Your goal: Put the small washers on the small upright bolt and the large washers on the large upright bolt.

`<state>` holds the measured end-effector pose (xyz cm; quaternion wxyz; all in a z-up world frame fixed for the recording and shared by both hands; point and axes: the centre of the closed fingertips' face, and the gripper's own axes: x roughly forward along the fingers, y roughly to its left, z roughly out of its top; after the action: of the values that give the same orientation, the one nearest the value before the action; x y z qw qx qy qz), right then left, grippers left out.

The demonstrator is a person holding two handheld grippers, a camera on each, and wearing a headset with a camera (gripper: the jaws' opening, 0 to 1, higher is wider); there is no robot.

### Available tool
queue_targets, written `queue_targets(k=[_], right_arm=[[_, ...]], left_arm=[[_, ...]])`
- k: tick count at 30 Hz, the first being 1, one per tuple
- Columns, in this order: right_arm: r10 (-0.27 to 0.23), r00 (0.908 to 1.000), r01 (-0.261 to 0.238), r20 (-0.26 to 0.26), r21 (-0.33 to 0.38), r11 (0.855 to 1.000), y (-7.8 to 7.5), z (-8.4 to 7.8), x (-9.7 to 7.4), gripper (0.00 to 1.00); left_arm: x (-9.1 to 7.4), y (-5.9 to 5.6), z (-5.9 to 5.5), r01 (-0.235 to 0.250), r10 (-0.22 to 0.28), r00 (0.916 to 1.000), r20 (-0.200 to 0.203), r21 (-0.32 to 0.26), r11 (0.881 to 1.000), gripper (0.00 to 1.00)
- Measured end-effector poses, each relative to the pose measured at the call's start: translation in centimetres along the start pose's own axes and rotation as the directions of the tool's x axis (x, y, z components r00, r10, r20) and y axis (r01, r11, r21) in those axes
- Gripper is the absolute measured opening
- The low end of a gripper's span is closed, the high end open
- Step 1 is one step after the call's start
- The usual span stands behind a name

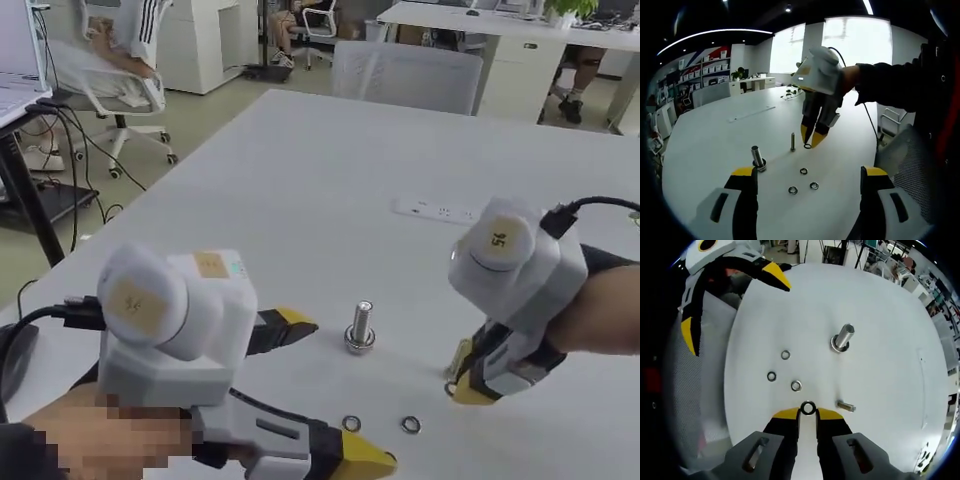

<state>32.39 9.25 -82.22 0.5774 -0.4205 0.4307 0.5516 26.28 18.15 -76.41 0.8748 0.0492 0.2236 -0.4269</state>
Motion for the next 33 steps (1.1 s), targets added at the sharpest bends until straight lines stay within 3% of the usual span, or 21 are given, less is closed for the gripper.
queue_targets(k=[9, 16, 21, 33], right_arm=[[-0.045, 0.9978, 0.044, 0.048, 0.014, 0.999, -0.9, 0.3, -3.2, 0.14], [-0.094, 0.9936, 0.093, 0.063, 0.030, 0.995, -2.5, 0.2, -4.8, 0.14], [-0.111, 0.9928, 0.110, 0.045, 0.026, 0.994, -4.1, -0.1, -4.4, 0.14], [-0.081, 0.9967, 0.081, 0.009, 0.014, 0.997, -4.7, -0.2, -2.7, 0.13]], left_arm=[[0.1, -0.2, -0.1, 0.005, -0.005, 1.0000, -0.004, 0.001, 1.000, 0.84], [0.2, -0.2, -0.1, 0.007, -0.007, 1.0000, -0.004, 0.004, 1.000, 0.84], [0.2, -0.2, -0.2, 0.007, -0.007, 1.0000, -0.006, 0.003, 1.000, 0.84], [0.1, -0.1, -0.4, 0.000, 0.000, 0.9999, -0.011, 0.002, 1.000, 0.84]])
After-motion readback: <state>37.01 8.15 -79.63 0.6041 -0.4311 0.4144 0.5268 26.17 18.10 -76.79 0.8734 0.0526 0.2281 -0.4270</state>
